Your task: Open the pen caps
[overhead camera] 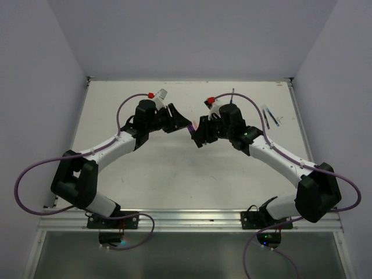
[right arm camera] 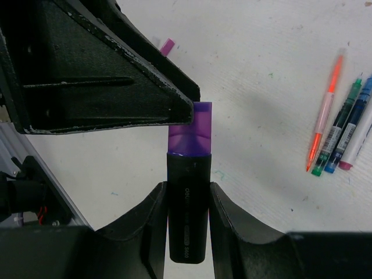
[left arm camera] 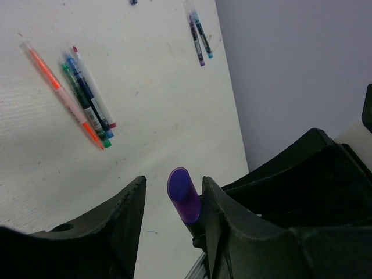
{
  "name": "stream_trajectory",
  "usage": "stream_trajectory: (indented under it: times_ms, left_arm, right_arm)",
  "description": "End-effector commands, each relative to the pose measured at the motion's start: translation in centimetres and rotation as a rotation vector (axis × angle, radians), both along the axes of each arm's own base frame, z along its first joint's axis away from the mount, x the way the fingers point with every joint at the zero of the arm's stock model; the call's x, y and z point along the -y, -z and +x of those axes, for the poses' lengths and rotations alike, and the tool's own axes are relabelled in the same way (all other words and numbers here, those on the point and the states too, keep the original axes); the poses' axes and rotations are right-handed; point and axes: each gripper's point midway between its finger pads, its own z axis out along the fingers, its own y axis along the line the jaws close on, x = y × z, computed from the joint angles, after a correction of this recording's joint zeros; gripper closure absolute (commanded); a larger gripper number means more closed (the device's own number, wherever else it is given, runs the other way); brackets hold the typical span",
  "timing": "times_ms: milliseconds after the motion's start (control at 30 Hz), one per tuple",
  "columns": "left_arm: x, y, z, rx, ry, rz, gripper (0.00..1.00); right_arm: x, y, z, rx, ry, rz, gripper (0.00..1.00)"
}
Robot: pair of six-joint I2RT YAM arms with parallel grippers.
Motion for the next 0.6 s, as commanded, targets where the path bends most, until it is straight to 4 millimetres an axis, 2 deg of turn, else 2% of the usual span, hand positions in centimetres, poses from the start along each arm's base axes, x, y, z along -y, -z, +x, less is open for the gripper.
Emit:
stream_trajectory:
  times_ms: [0,267,367,467,567]
  left_arm:
    - [1.2,-1.0,-0.4,0.015,0.046,-0.067,0.54]
    - [1.9,-1.0,-1.0,0.006,0.078,-0.088,0.57]
    - [2.1,-1.0,-1.1,0.003,0.086,-0.093,0.61]
    - [2.1,-0.8,-1.2,-0.002,0.091,-0.093,0.68]
    - [2.1,-0.6,-1.2,-0.007,0.094,-0.095,0.83]
  right_arm:
    - [-0.9,-2.6,-0.1,0.054,-0.027,0.068,1.0]
    - [-1.1,-2.7,0.2,0.057,-0.019,0.075,1.0]
    - [-1.2,-2.6,0.3,0.059,-0.021,0.076,1.0]
    - [-1.3,-2.7,0.5,0.063,-0.018,0.081,1.0]
    - [-1.4,-2.6,0.5,0.061,-0.018,0.083,1.0]
